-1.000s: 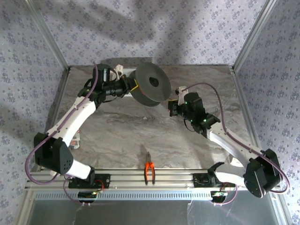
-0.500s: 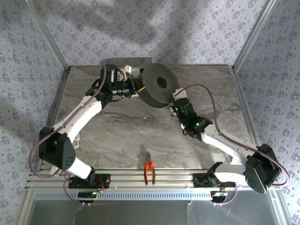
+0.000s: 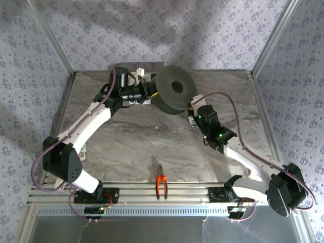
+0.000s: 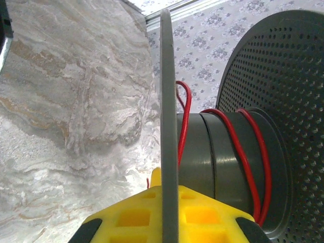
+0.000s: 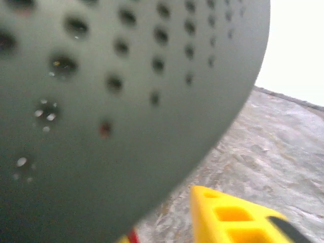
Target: Wrap the cables
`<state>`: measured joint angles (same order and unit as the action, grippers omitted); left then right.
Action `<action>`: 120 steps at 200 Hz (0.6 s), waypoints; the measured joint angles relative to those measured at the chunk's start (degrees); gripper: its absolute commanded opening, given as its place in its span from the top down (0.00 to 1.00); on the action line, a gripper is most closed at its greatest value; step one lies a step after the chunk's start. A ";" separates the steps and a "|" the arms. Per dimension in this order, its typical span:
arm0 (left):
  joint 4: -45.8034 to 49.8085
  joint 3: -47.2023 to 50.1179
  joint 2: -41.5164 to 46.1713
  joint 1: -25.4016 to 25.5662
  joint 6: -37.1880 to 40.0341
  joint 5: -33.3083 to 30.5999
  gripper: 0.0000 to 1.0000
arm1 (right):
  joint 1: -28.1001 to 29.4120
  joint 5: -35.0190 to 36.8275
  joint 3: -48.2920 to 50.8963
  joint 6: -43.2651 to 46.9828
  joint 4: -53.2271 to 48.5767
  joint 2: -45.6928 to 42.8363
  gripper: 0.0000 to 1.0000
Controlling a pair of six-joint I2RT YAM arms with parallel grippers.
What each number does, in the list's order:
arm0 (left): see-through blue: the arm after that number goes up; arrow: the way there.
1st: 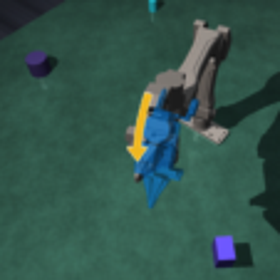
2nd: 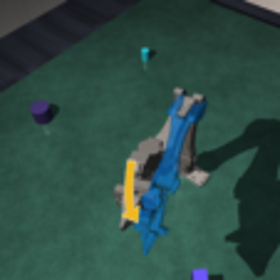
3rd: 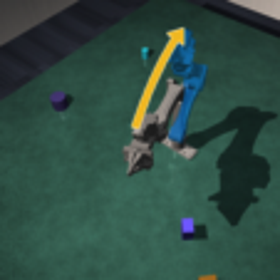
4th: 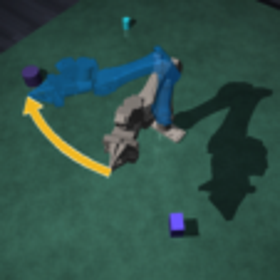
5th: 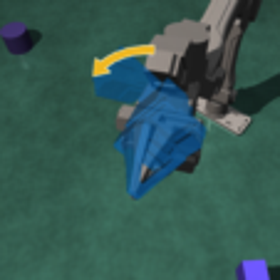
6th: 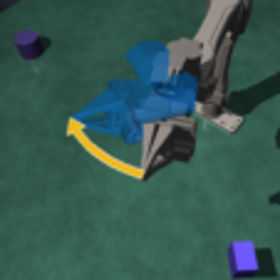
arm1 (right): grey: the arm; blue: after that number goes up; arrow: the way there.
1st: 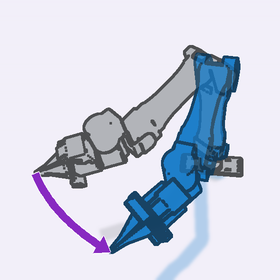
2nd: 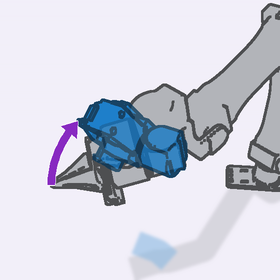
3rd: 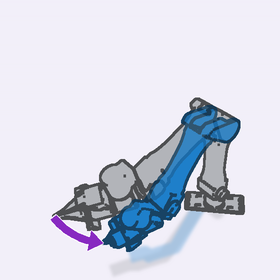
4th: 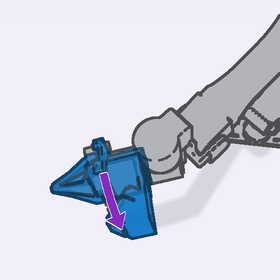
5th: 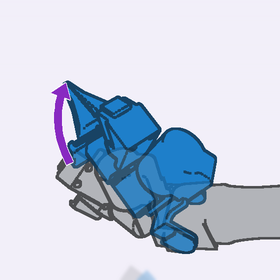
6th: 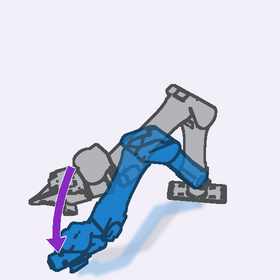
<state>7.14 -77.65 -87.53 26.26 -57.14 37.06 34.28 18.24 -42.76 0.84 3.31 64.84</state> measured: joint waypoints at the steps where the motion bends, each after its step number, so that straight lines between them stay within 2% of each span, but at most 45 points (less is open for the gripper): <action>1: 0.00 -0.04 -0.02 0.00 0.02 0.00 1.00 | -0.09 -0.26 0.00 -0.04 -0.13 -0.09 0.57; 42: 1.03 -2.54 -0.33 0.00 0.42 -1.01 1.00 | -0.59 -11.69 0.00 -1.73 -4.72 -3.50 0.47; 120: 2.56 -3.85 -0.35 0.00 1.11 -4.98 1.00 | -1.44 -22.38 2.69 -5.68 -10.27 -8.33 0.34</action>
<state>9.69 -81.49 -87.88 26.26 -56.03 32.08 32.84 -4.14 -40.07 -4.84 -6.96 56.51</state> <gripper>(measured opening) 0.078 0.648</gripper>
